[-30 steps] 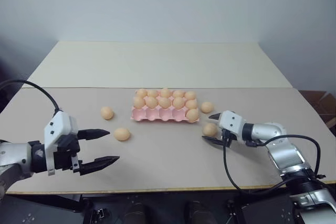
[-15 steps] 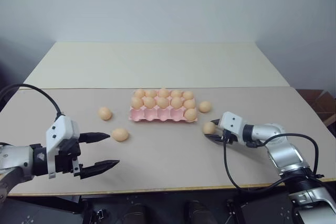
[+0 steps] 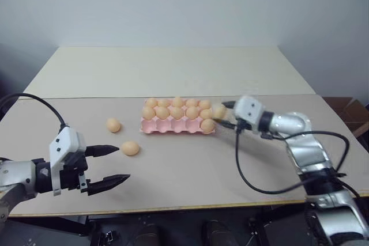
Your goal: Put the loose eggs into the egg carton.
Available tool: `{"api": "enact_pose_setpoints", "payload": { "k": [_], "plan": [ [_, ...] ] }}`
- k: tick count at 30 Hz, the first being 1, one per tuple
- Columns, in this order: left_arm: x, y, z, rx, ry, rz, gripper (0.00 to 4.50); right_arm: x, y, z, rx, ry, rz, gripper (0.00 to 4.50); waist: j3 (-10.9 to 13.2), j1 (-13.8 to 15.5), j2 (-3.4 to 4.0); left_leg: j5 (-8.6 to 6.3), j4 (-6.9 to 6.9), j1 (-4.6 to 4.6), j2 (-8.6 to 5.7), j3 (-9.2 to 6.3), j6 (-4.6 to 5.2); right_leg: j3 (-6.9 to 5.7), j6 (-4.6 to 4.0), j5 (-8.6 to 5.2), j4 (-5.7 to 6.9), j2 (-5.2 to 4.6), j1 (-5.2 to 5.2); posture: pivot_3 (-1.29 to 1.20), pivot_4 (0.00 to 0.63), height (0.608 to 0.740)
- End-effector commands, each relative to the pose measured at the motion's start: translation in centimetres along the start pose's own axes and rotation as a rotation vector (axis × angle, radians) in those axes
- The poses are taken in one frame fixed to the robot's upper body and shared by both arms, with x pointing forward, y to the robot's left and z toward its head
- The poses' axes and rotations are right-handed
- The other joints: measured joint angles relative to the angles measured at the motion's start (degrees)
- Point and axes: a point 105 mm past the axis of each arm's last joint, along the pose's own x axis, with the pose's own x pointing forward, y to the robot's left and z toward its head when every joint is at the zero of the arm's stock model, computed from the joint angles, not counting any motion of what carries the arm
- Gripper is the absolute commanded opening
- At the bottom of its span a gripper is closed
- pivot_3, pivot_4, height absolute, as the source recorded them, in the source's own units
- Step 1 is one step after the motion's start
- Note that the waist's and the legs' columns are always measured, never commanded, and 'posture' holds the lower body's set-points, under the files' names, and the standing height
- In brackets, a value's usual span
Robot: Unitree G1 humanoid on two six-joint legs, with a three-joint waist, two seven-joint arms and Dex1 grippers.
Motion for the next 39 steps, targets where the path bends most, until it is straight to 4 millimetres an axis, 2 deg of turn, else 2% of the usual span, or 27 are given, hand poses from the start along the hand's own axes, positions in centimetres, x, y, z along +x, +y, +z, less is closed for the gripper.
{"api": "enact_pose_setpoints", "payload": {
  "k": [1, 6, 12, 13, 14, 18, 26, 30, 34, 39],
  "plan": [
    [0.0, 0.0, 0.7, 0.035, -0.022, 0.014, 4.50, 1.5, -0.1, 0.0, -0.048, 0.016, -0.038, 2.26, 0.00, 0.29, 0.00, 0.00, -0.01, -0.03, -0.01, 0.00, 0.00, -0.02, 0.00, 0.00, -0.01, -0.02, 0.01, 0.00, 0.150, 0.740],
    [-0.4, -0.4, 0.4, 0.024, -0.009, 0.036, 4.50, 3.1, -0.1, 0.6, -0.036, -0.014, -0.068, 2.26, 0.00, 0.18, 0.00, 0.00, 0.00, -0.16, -0.13, 0.03, 0.00, 0.00, -0.01, 0.03, -0.14, -0.17, -0.01, 0.00, 0.150, 0.740],
    [-0.5, -0.6, 0.3, 0.019, -0.002, 0.044, 4.50, 3.8, 1.6, 0.2, -0.041, -0.014, 0.015, 2.26, 0.00, 0.12, 0.01, 0.00, -0.07, -0.12, -0.06, 0.00, 0.00, -0.04, -0.01, 0.02, -0.08, -0.07, -0.05, 0.00, 0.150, 0.740],
    [-0.5, -0.6, 0.3, 0.019, -0.001, 0.044, 4.50, 3.9, 1.8, 0.2, -0.020, -0.018, 0.025, 2.93, 0.00, 0.13, 0.01, 0.00, -0.07, -0.11, -0.05, 0.00, 0.00, -0.04, -0.02, 0.01, -0.07, -0.07, -0.05, 0.00, 0.150, 0.740],
    [-0.5, -0.6, 0.3, 0.017, -0.001, 0.043, 4.50, 3.9, 2.0, 0.2, -0.015, -0.020, 0.036, 3.11, 0.00, 0.12, 0.01, 0.00, -0.07, -0.10, -0.05, 0.00, 0.00, -0.04, -0.02, 0.02, -0.05, -0.08, -0.04, 0.00, 0.150, 0.740],
    [-0.4, -0.7, 0.1, 0.004, 0.001, 0.047, 4.50, 4.0, 2.2, 0.0, -0.029, -0.014, 0.046, 4.45, 0.00, 0.10, 0.01, 0.00, -0.06, -0.05, -0.06, 0.02, 0.00, -0.01, -0.02, 0.02, -0.05, -0.09, -0.02, 0.00, 0.150, 0.740],
    [-0.1, -0.5, 0.1, 0.009, -0.005, 0.051, 4.50, 2.7, 0.7, -0.3, -0.069, 0.004, -0.023, 4.45, 0.01, 0.16, 0.01, 0.00, -0.07, -0.08, -0.06, 0.02, 0.00, -0.02, -0.02, 0.02, -0.07, -0.09, -0.03, 0.00, 0.150, 0.740],
    [0.0, -0.7, 0.1, 0.010, -0.008, 0.043, 4.50, 1.1, -2.1, -1.9, -0.061, 0.086, -0.142, 4.45, 0.01, 0.20, 0.01, 0.00, -0.07, -0.09, -0.08, 0.03, 0.00, -0.01, -0.02, 0.01, -0.09, -0.11, -0.02, 0.00, 0.150, 0.740],
    [0.1, -0.7, 0.3, 0.014, -0.013, 0.028, 4.50, -1.3, -4.9, -4.7, -0.063, 0.182, -0.228, 4.45, 0.01, 0.16, 0.01, 0.00, -0.06, -0.07, -0.09, 0.03, 0.00, -0.01, -0.02, 0.01, -0.09, -0.11, -0.02, 0.00, 0.150, 0.740],
    [0.4, -0.6, 0.6, 0.026, -0.017, 0.025, 4.50, -2.2, -5.8, -6.8, -0.012, 0.229, -0.236, 4.45, 0.01, -0.19, 0.00, 0.00, -0.07, -0.06, -0.08, 0.03, 0.00, 0.02, -0.03, 0.01, -0.09, -0.07, -0.02, 0.00, 0.150, 0.740]
  ]
}}
